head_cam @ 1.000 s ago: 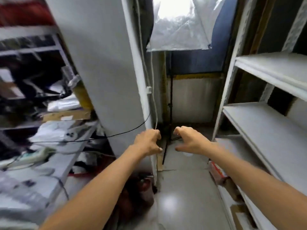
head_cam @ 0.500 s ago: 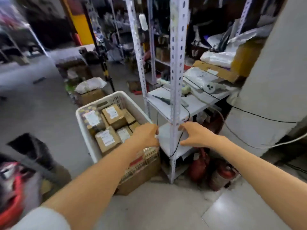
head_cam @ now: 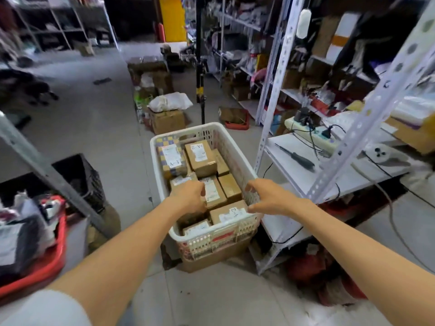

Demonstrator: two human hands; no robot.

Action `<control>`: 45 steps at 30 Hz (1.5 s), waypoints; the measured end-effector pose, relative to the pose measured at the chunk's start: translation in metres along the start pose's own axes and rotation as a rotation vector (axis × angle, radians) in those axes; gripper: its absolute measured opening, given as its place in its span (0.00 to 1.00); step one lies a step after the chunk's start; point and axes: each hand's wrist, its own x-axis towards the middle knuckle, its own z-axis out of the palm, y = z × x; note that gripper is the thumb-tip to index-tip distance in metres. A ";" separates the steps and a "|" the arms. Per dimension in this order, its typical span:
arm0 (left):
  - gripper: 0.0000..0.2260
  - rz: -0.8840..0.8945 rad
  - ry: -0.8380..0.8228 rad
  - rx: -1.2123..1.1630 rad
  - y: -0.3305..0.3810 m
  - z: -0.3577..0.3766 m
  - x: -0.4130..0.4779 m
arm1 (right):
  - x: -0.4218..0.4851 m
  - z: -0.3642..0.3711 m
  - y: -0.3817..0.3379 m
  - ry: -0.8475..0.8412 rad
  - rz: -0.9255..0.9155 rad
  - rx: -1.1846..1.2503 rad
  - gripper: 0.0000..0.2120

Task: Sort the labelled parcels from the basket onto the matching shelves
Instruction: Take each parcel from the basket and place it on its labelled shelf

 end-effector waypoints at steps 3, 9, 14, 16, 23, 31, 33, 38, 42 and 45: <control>0.19 -0.006 0.010 -0.031 -0.021 0.004 0.019 | 0.030 0.004 -0.002 -0.005 0.023 -0.009 0.27; 0.19 -0.040 -0.055 -0.080 -0.054 0.028 0.056 | 0.090 0.031 0.004 -0.066 0.012 -0.004 0.27; 0.20 -0.112 -0.109 -0.167 -0.078 0.041 0.094 | 0.155 0.043 0.019 -0.173 -0.030 -0.044 0.28; 0.20 -0.150 -0.109 -0.194 -0.087 0.040 0.108 | 0.186 0.041 0.024 -0.199 -0.061 -0.067 0.28; 0.19 -0.300 -0.164 -0.257 -0.112 0.043 0.162 | 0.277 0.049 0.049 -0.341 -0.096 -0.072 0.29; 0.18 -0.331 -0.324 -0.397 -0.091 0.117 0.205 | 0.303 0.132 0.108 -0.599 -0.008 -0.108 0.29; 0.19 -0.333 -0.395 -0.431 -0.089 0.144 0.213 | 0.302 0.159 0.124 -0.640 0.036 -0.104 0.30; 0.20 -0.391 -0.483 -0.528 -0.086 0.208 0.239 | 0.306 0.217 0.161 -0.633 0.133 -0.103 0.35; 0.27 -0.457 -0.486 -0.591 -0.077 0.245 0.261 | 0.313 0.249 0.176 -0.620 -0.040 -0.345 0.51; 0.28 -0.478 -0.498 -0.654 -0.073 0.265 0.272 | 0.316 0.269 0.181 -0.664 -0.119 -0.480 0.56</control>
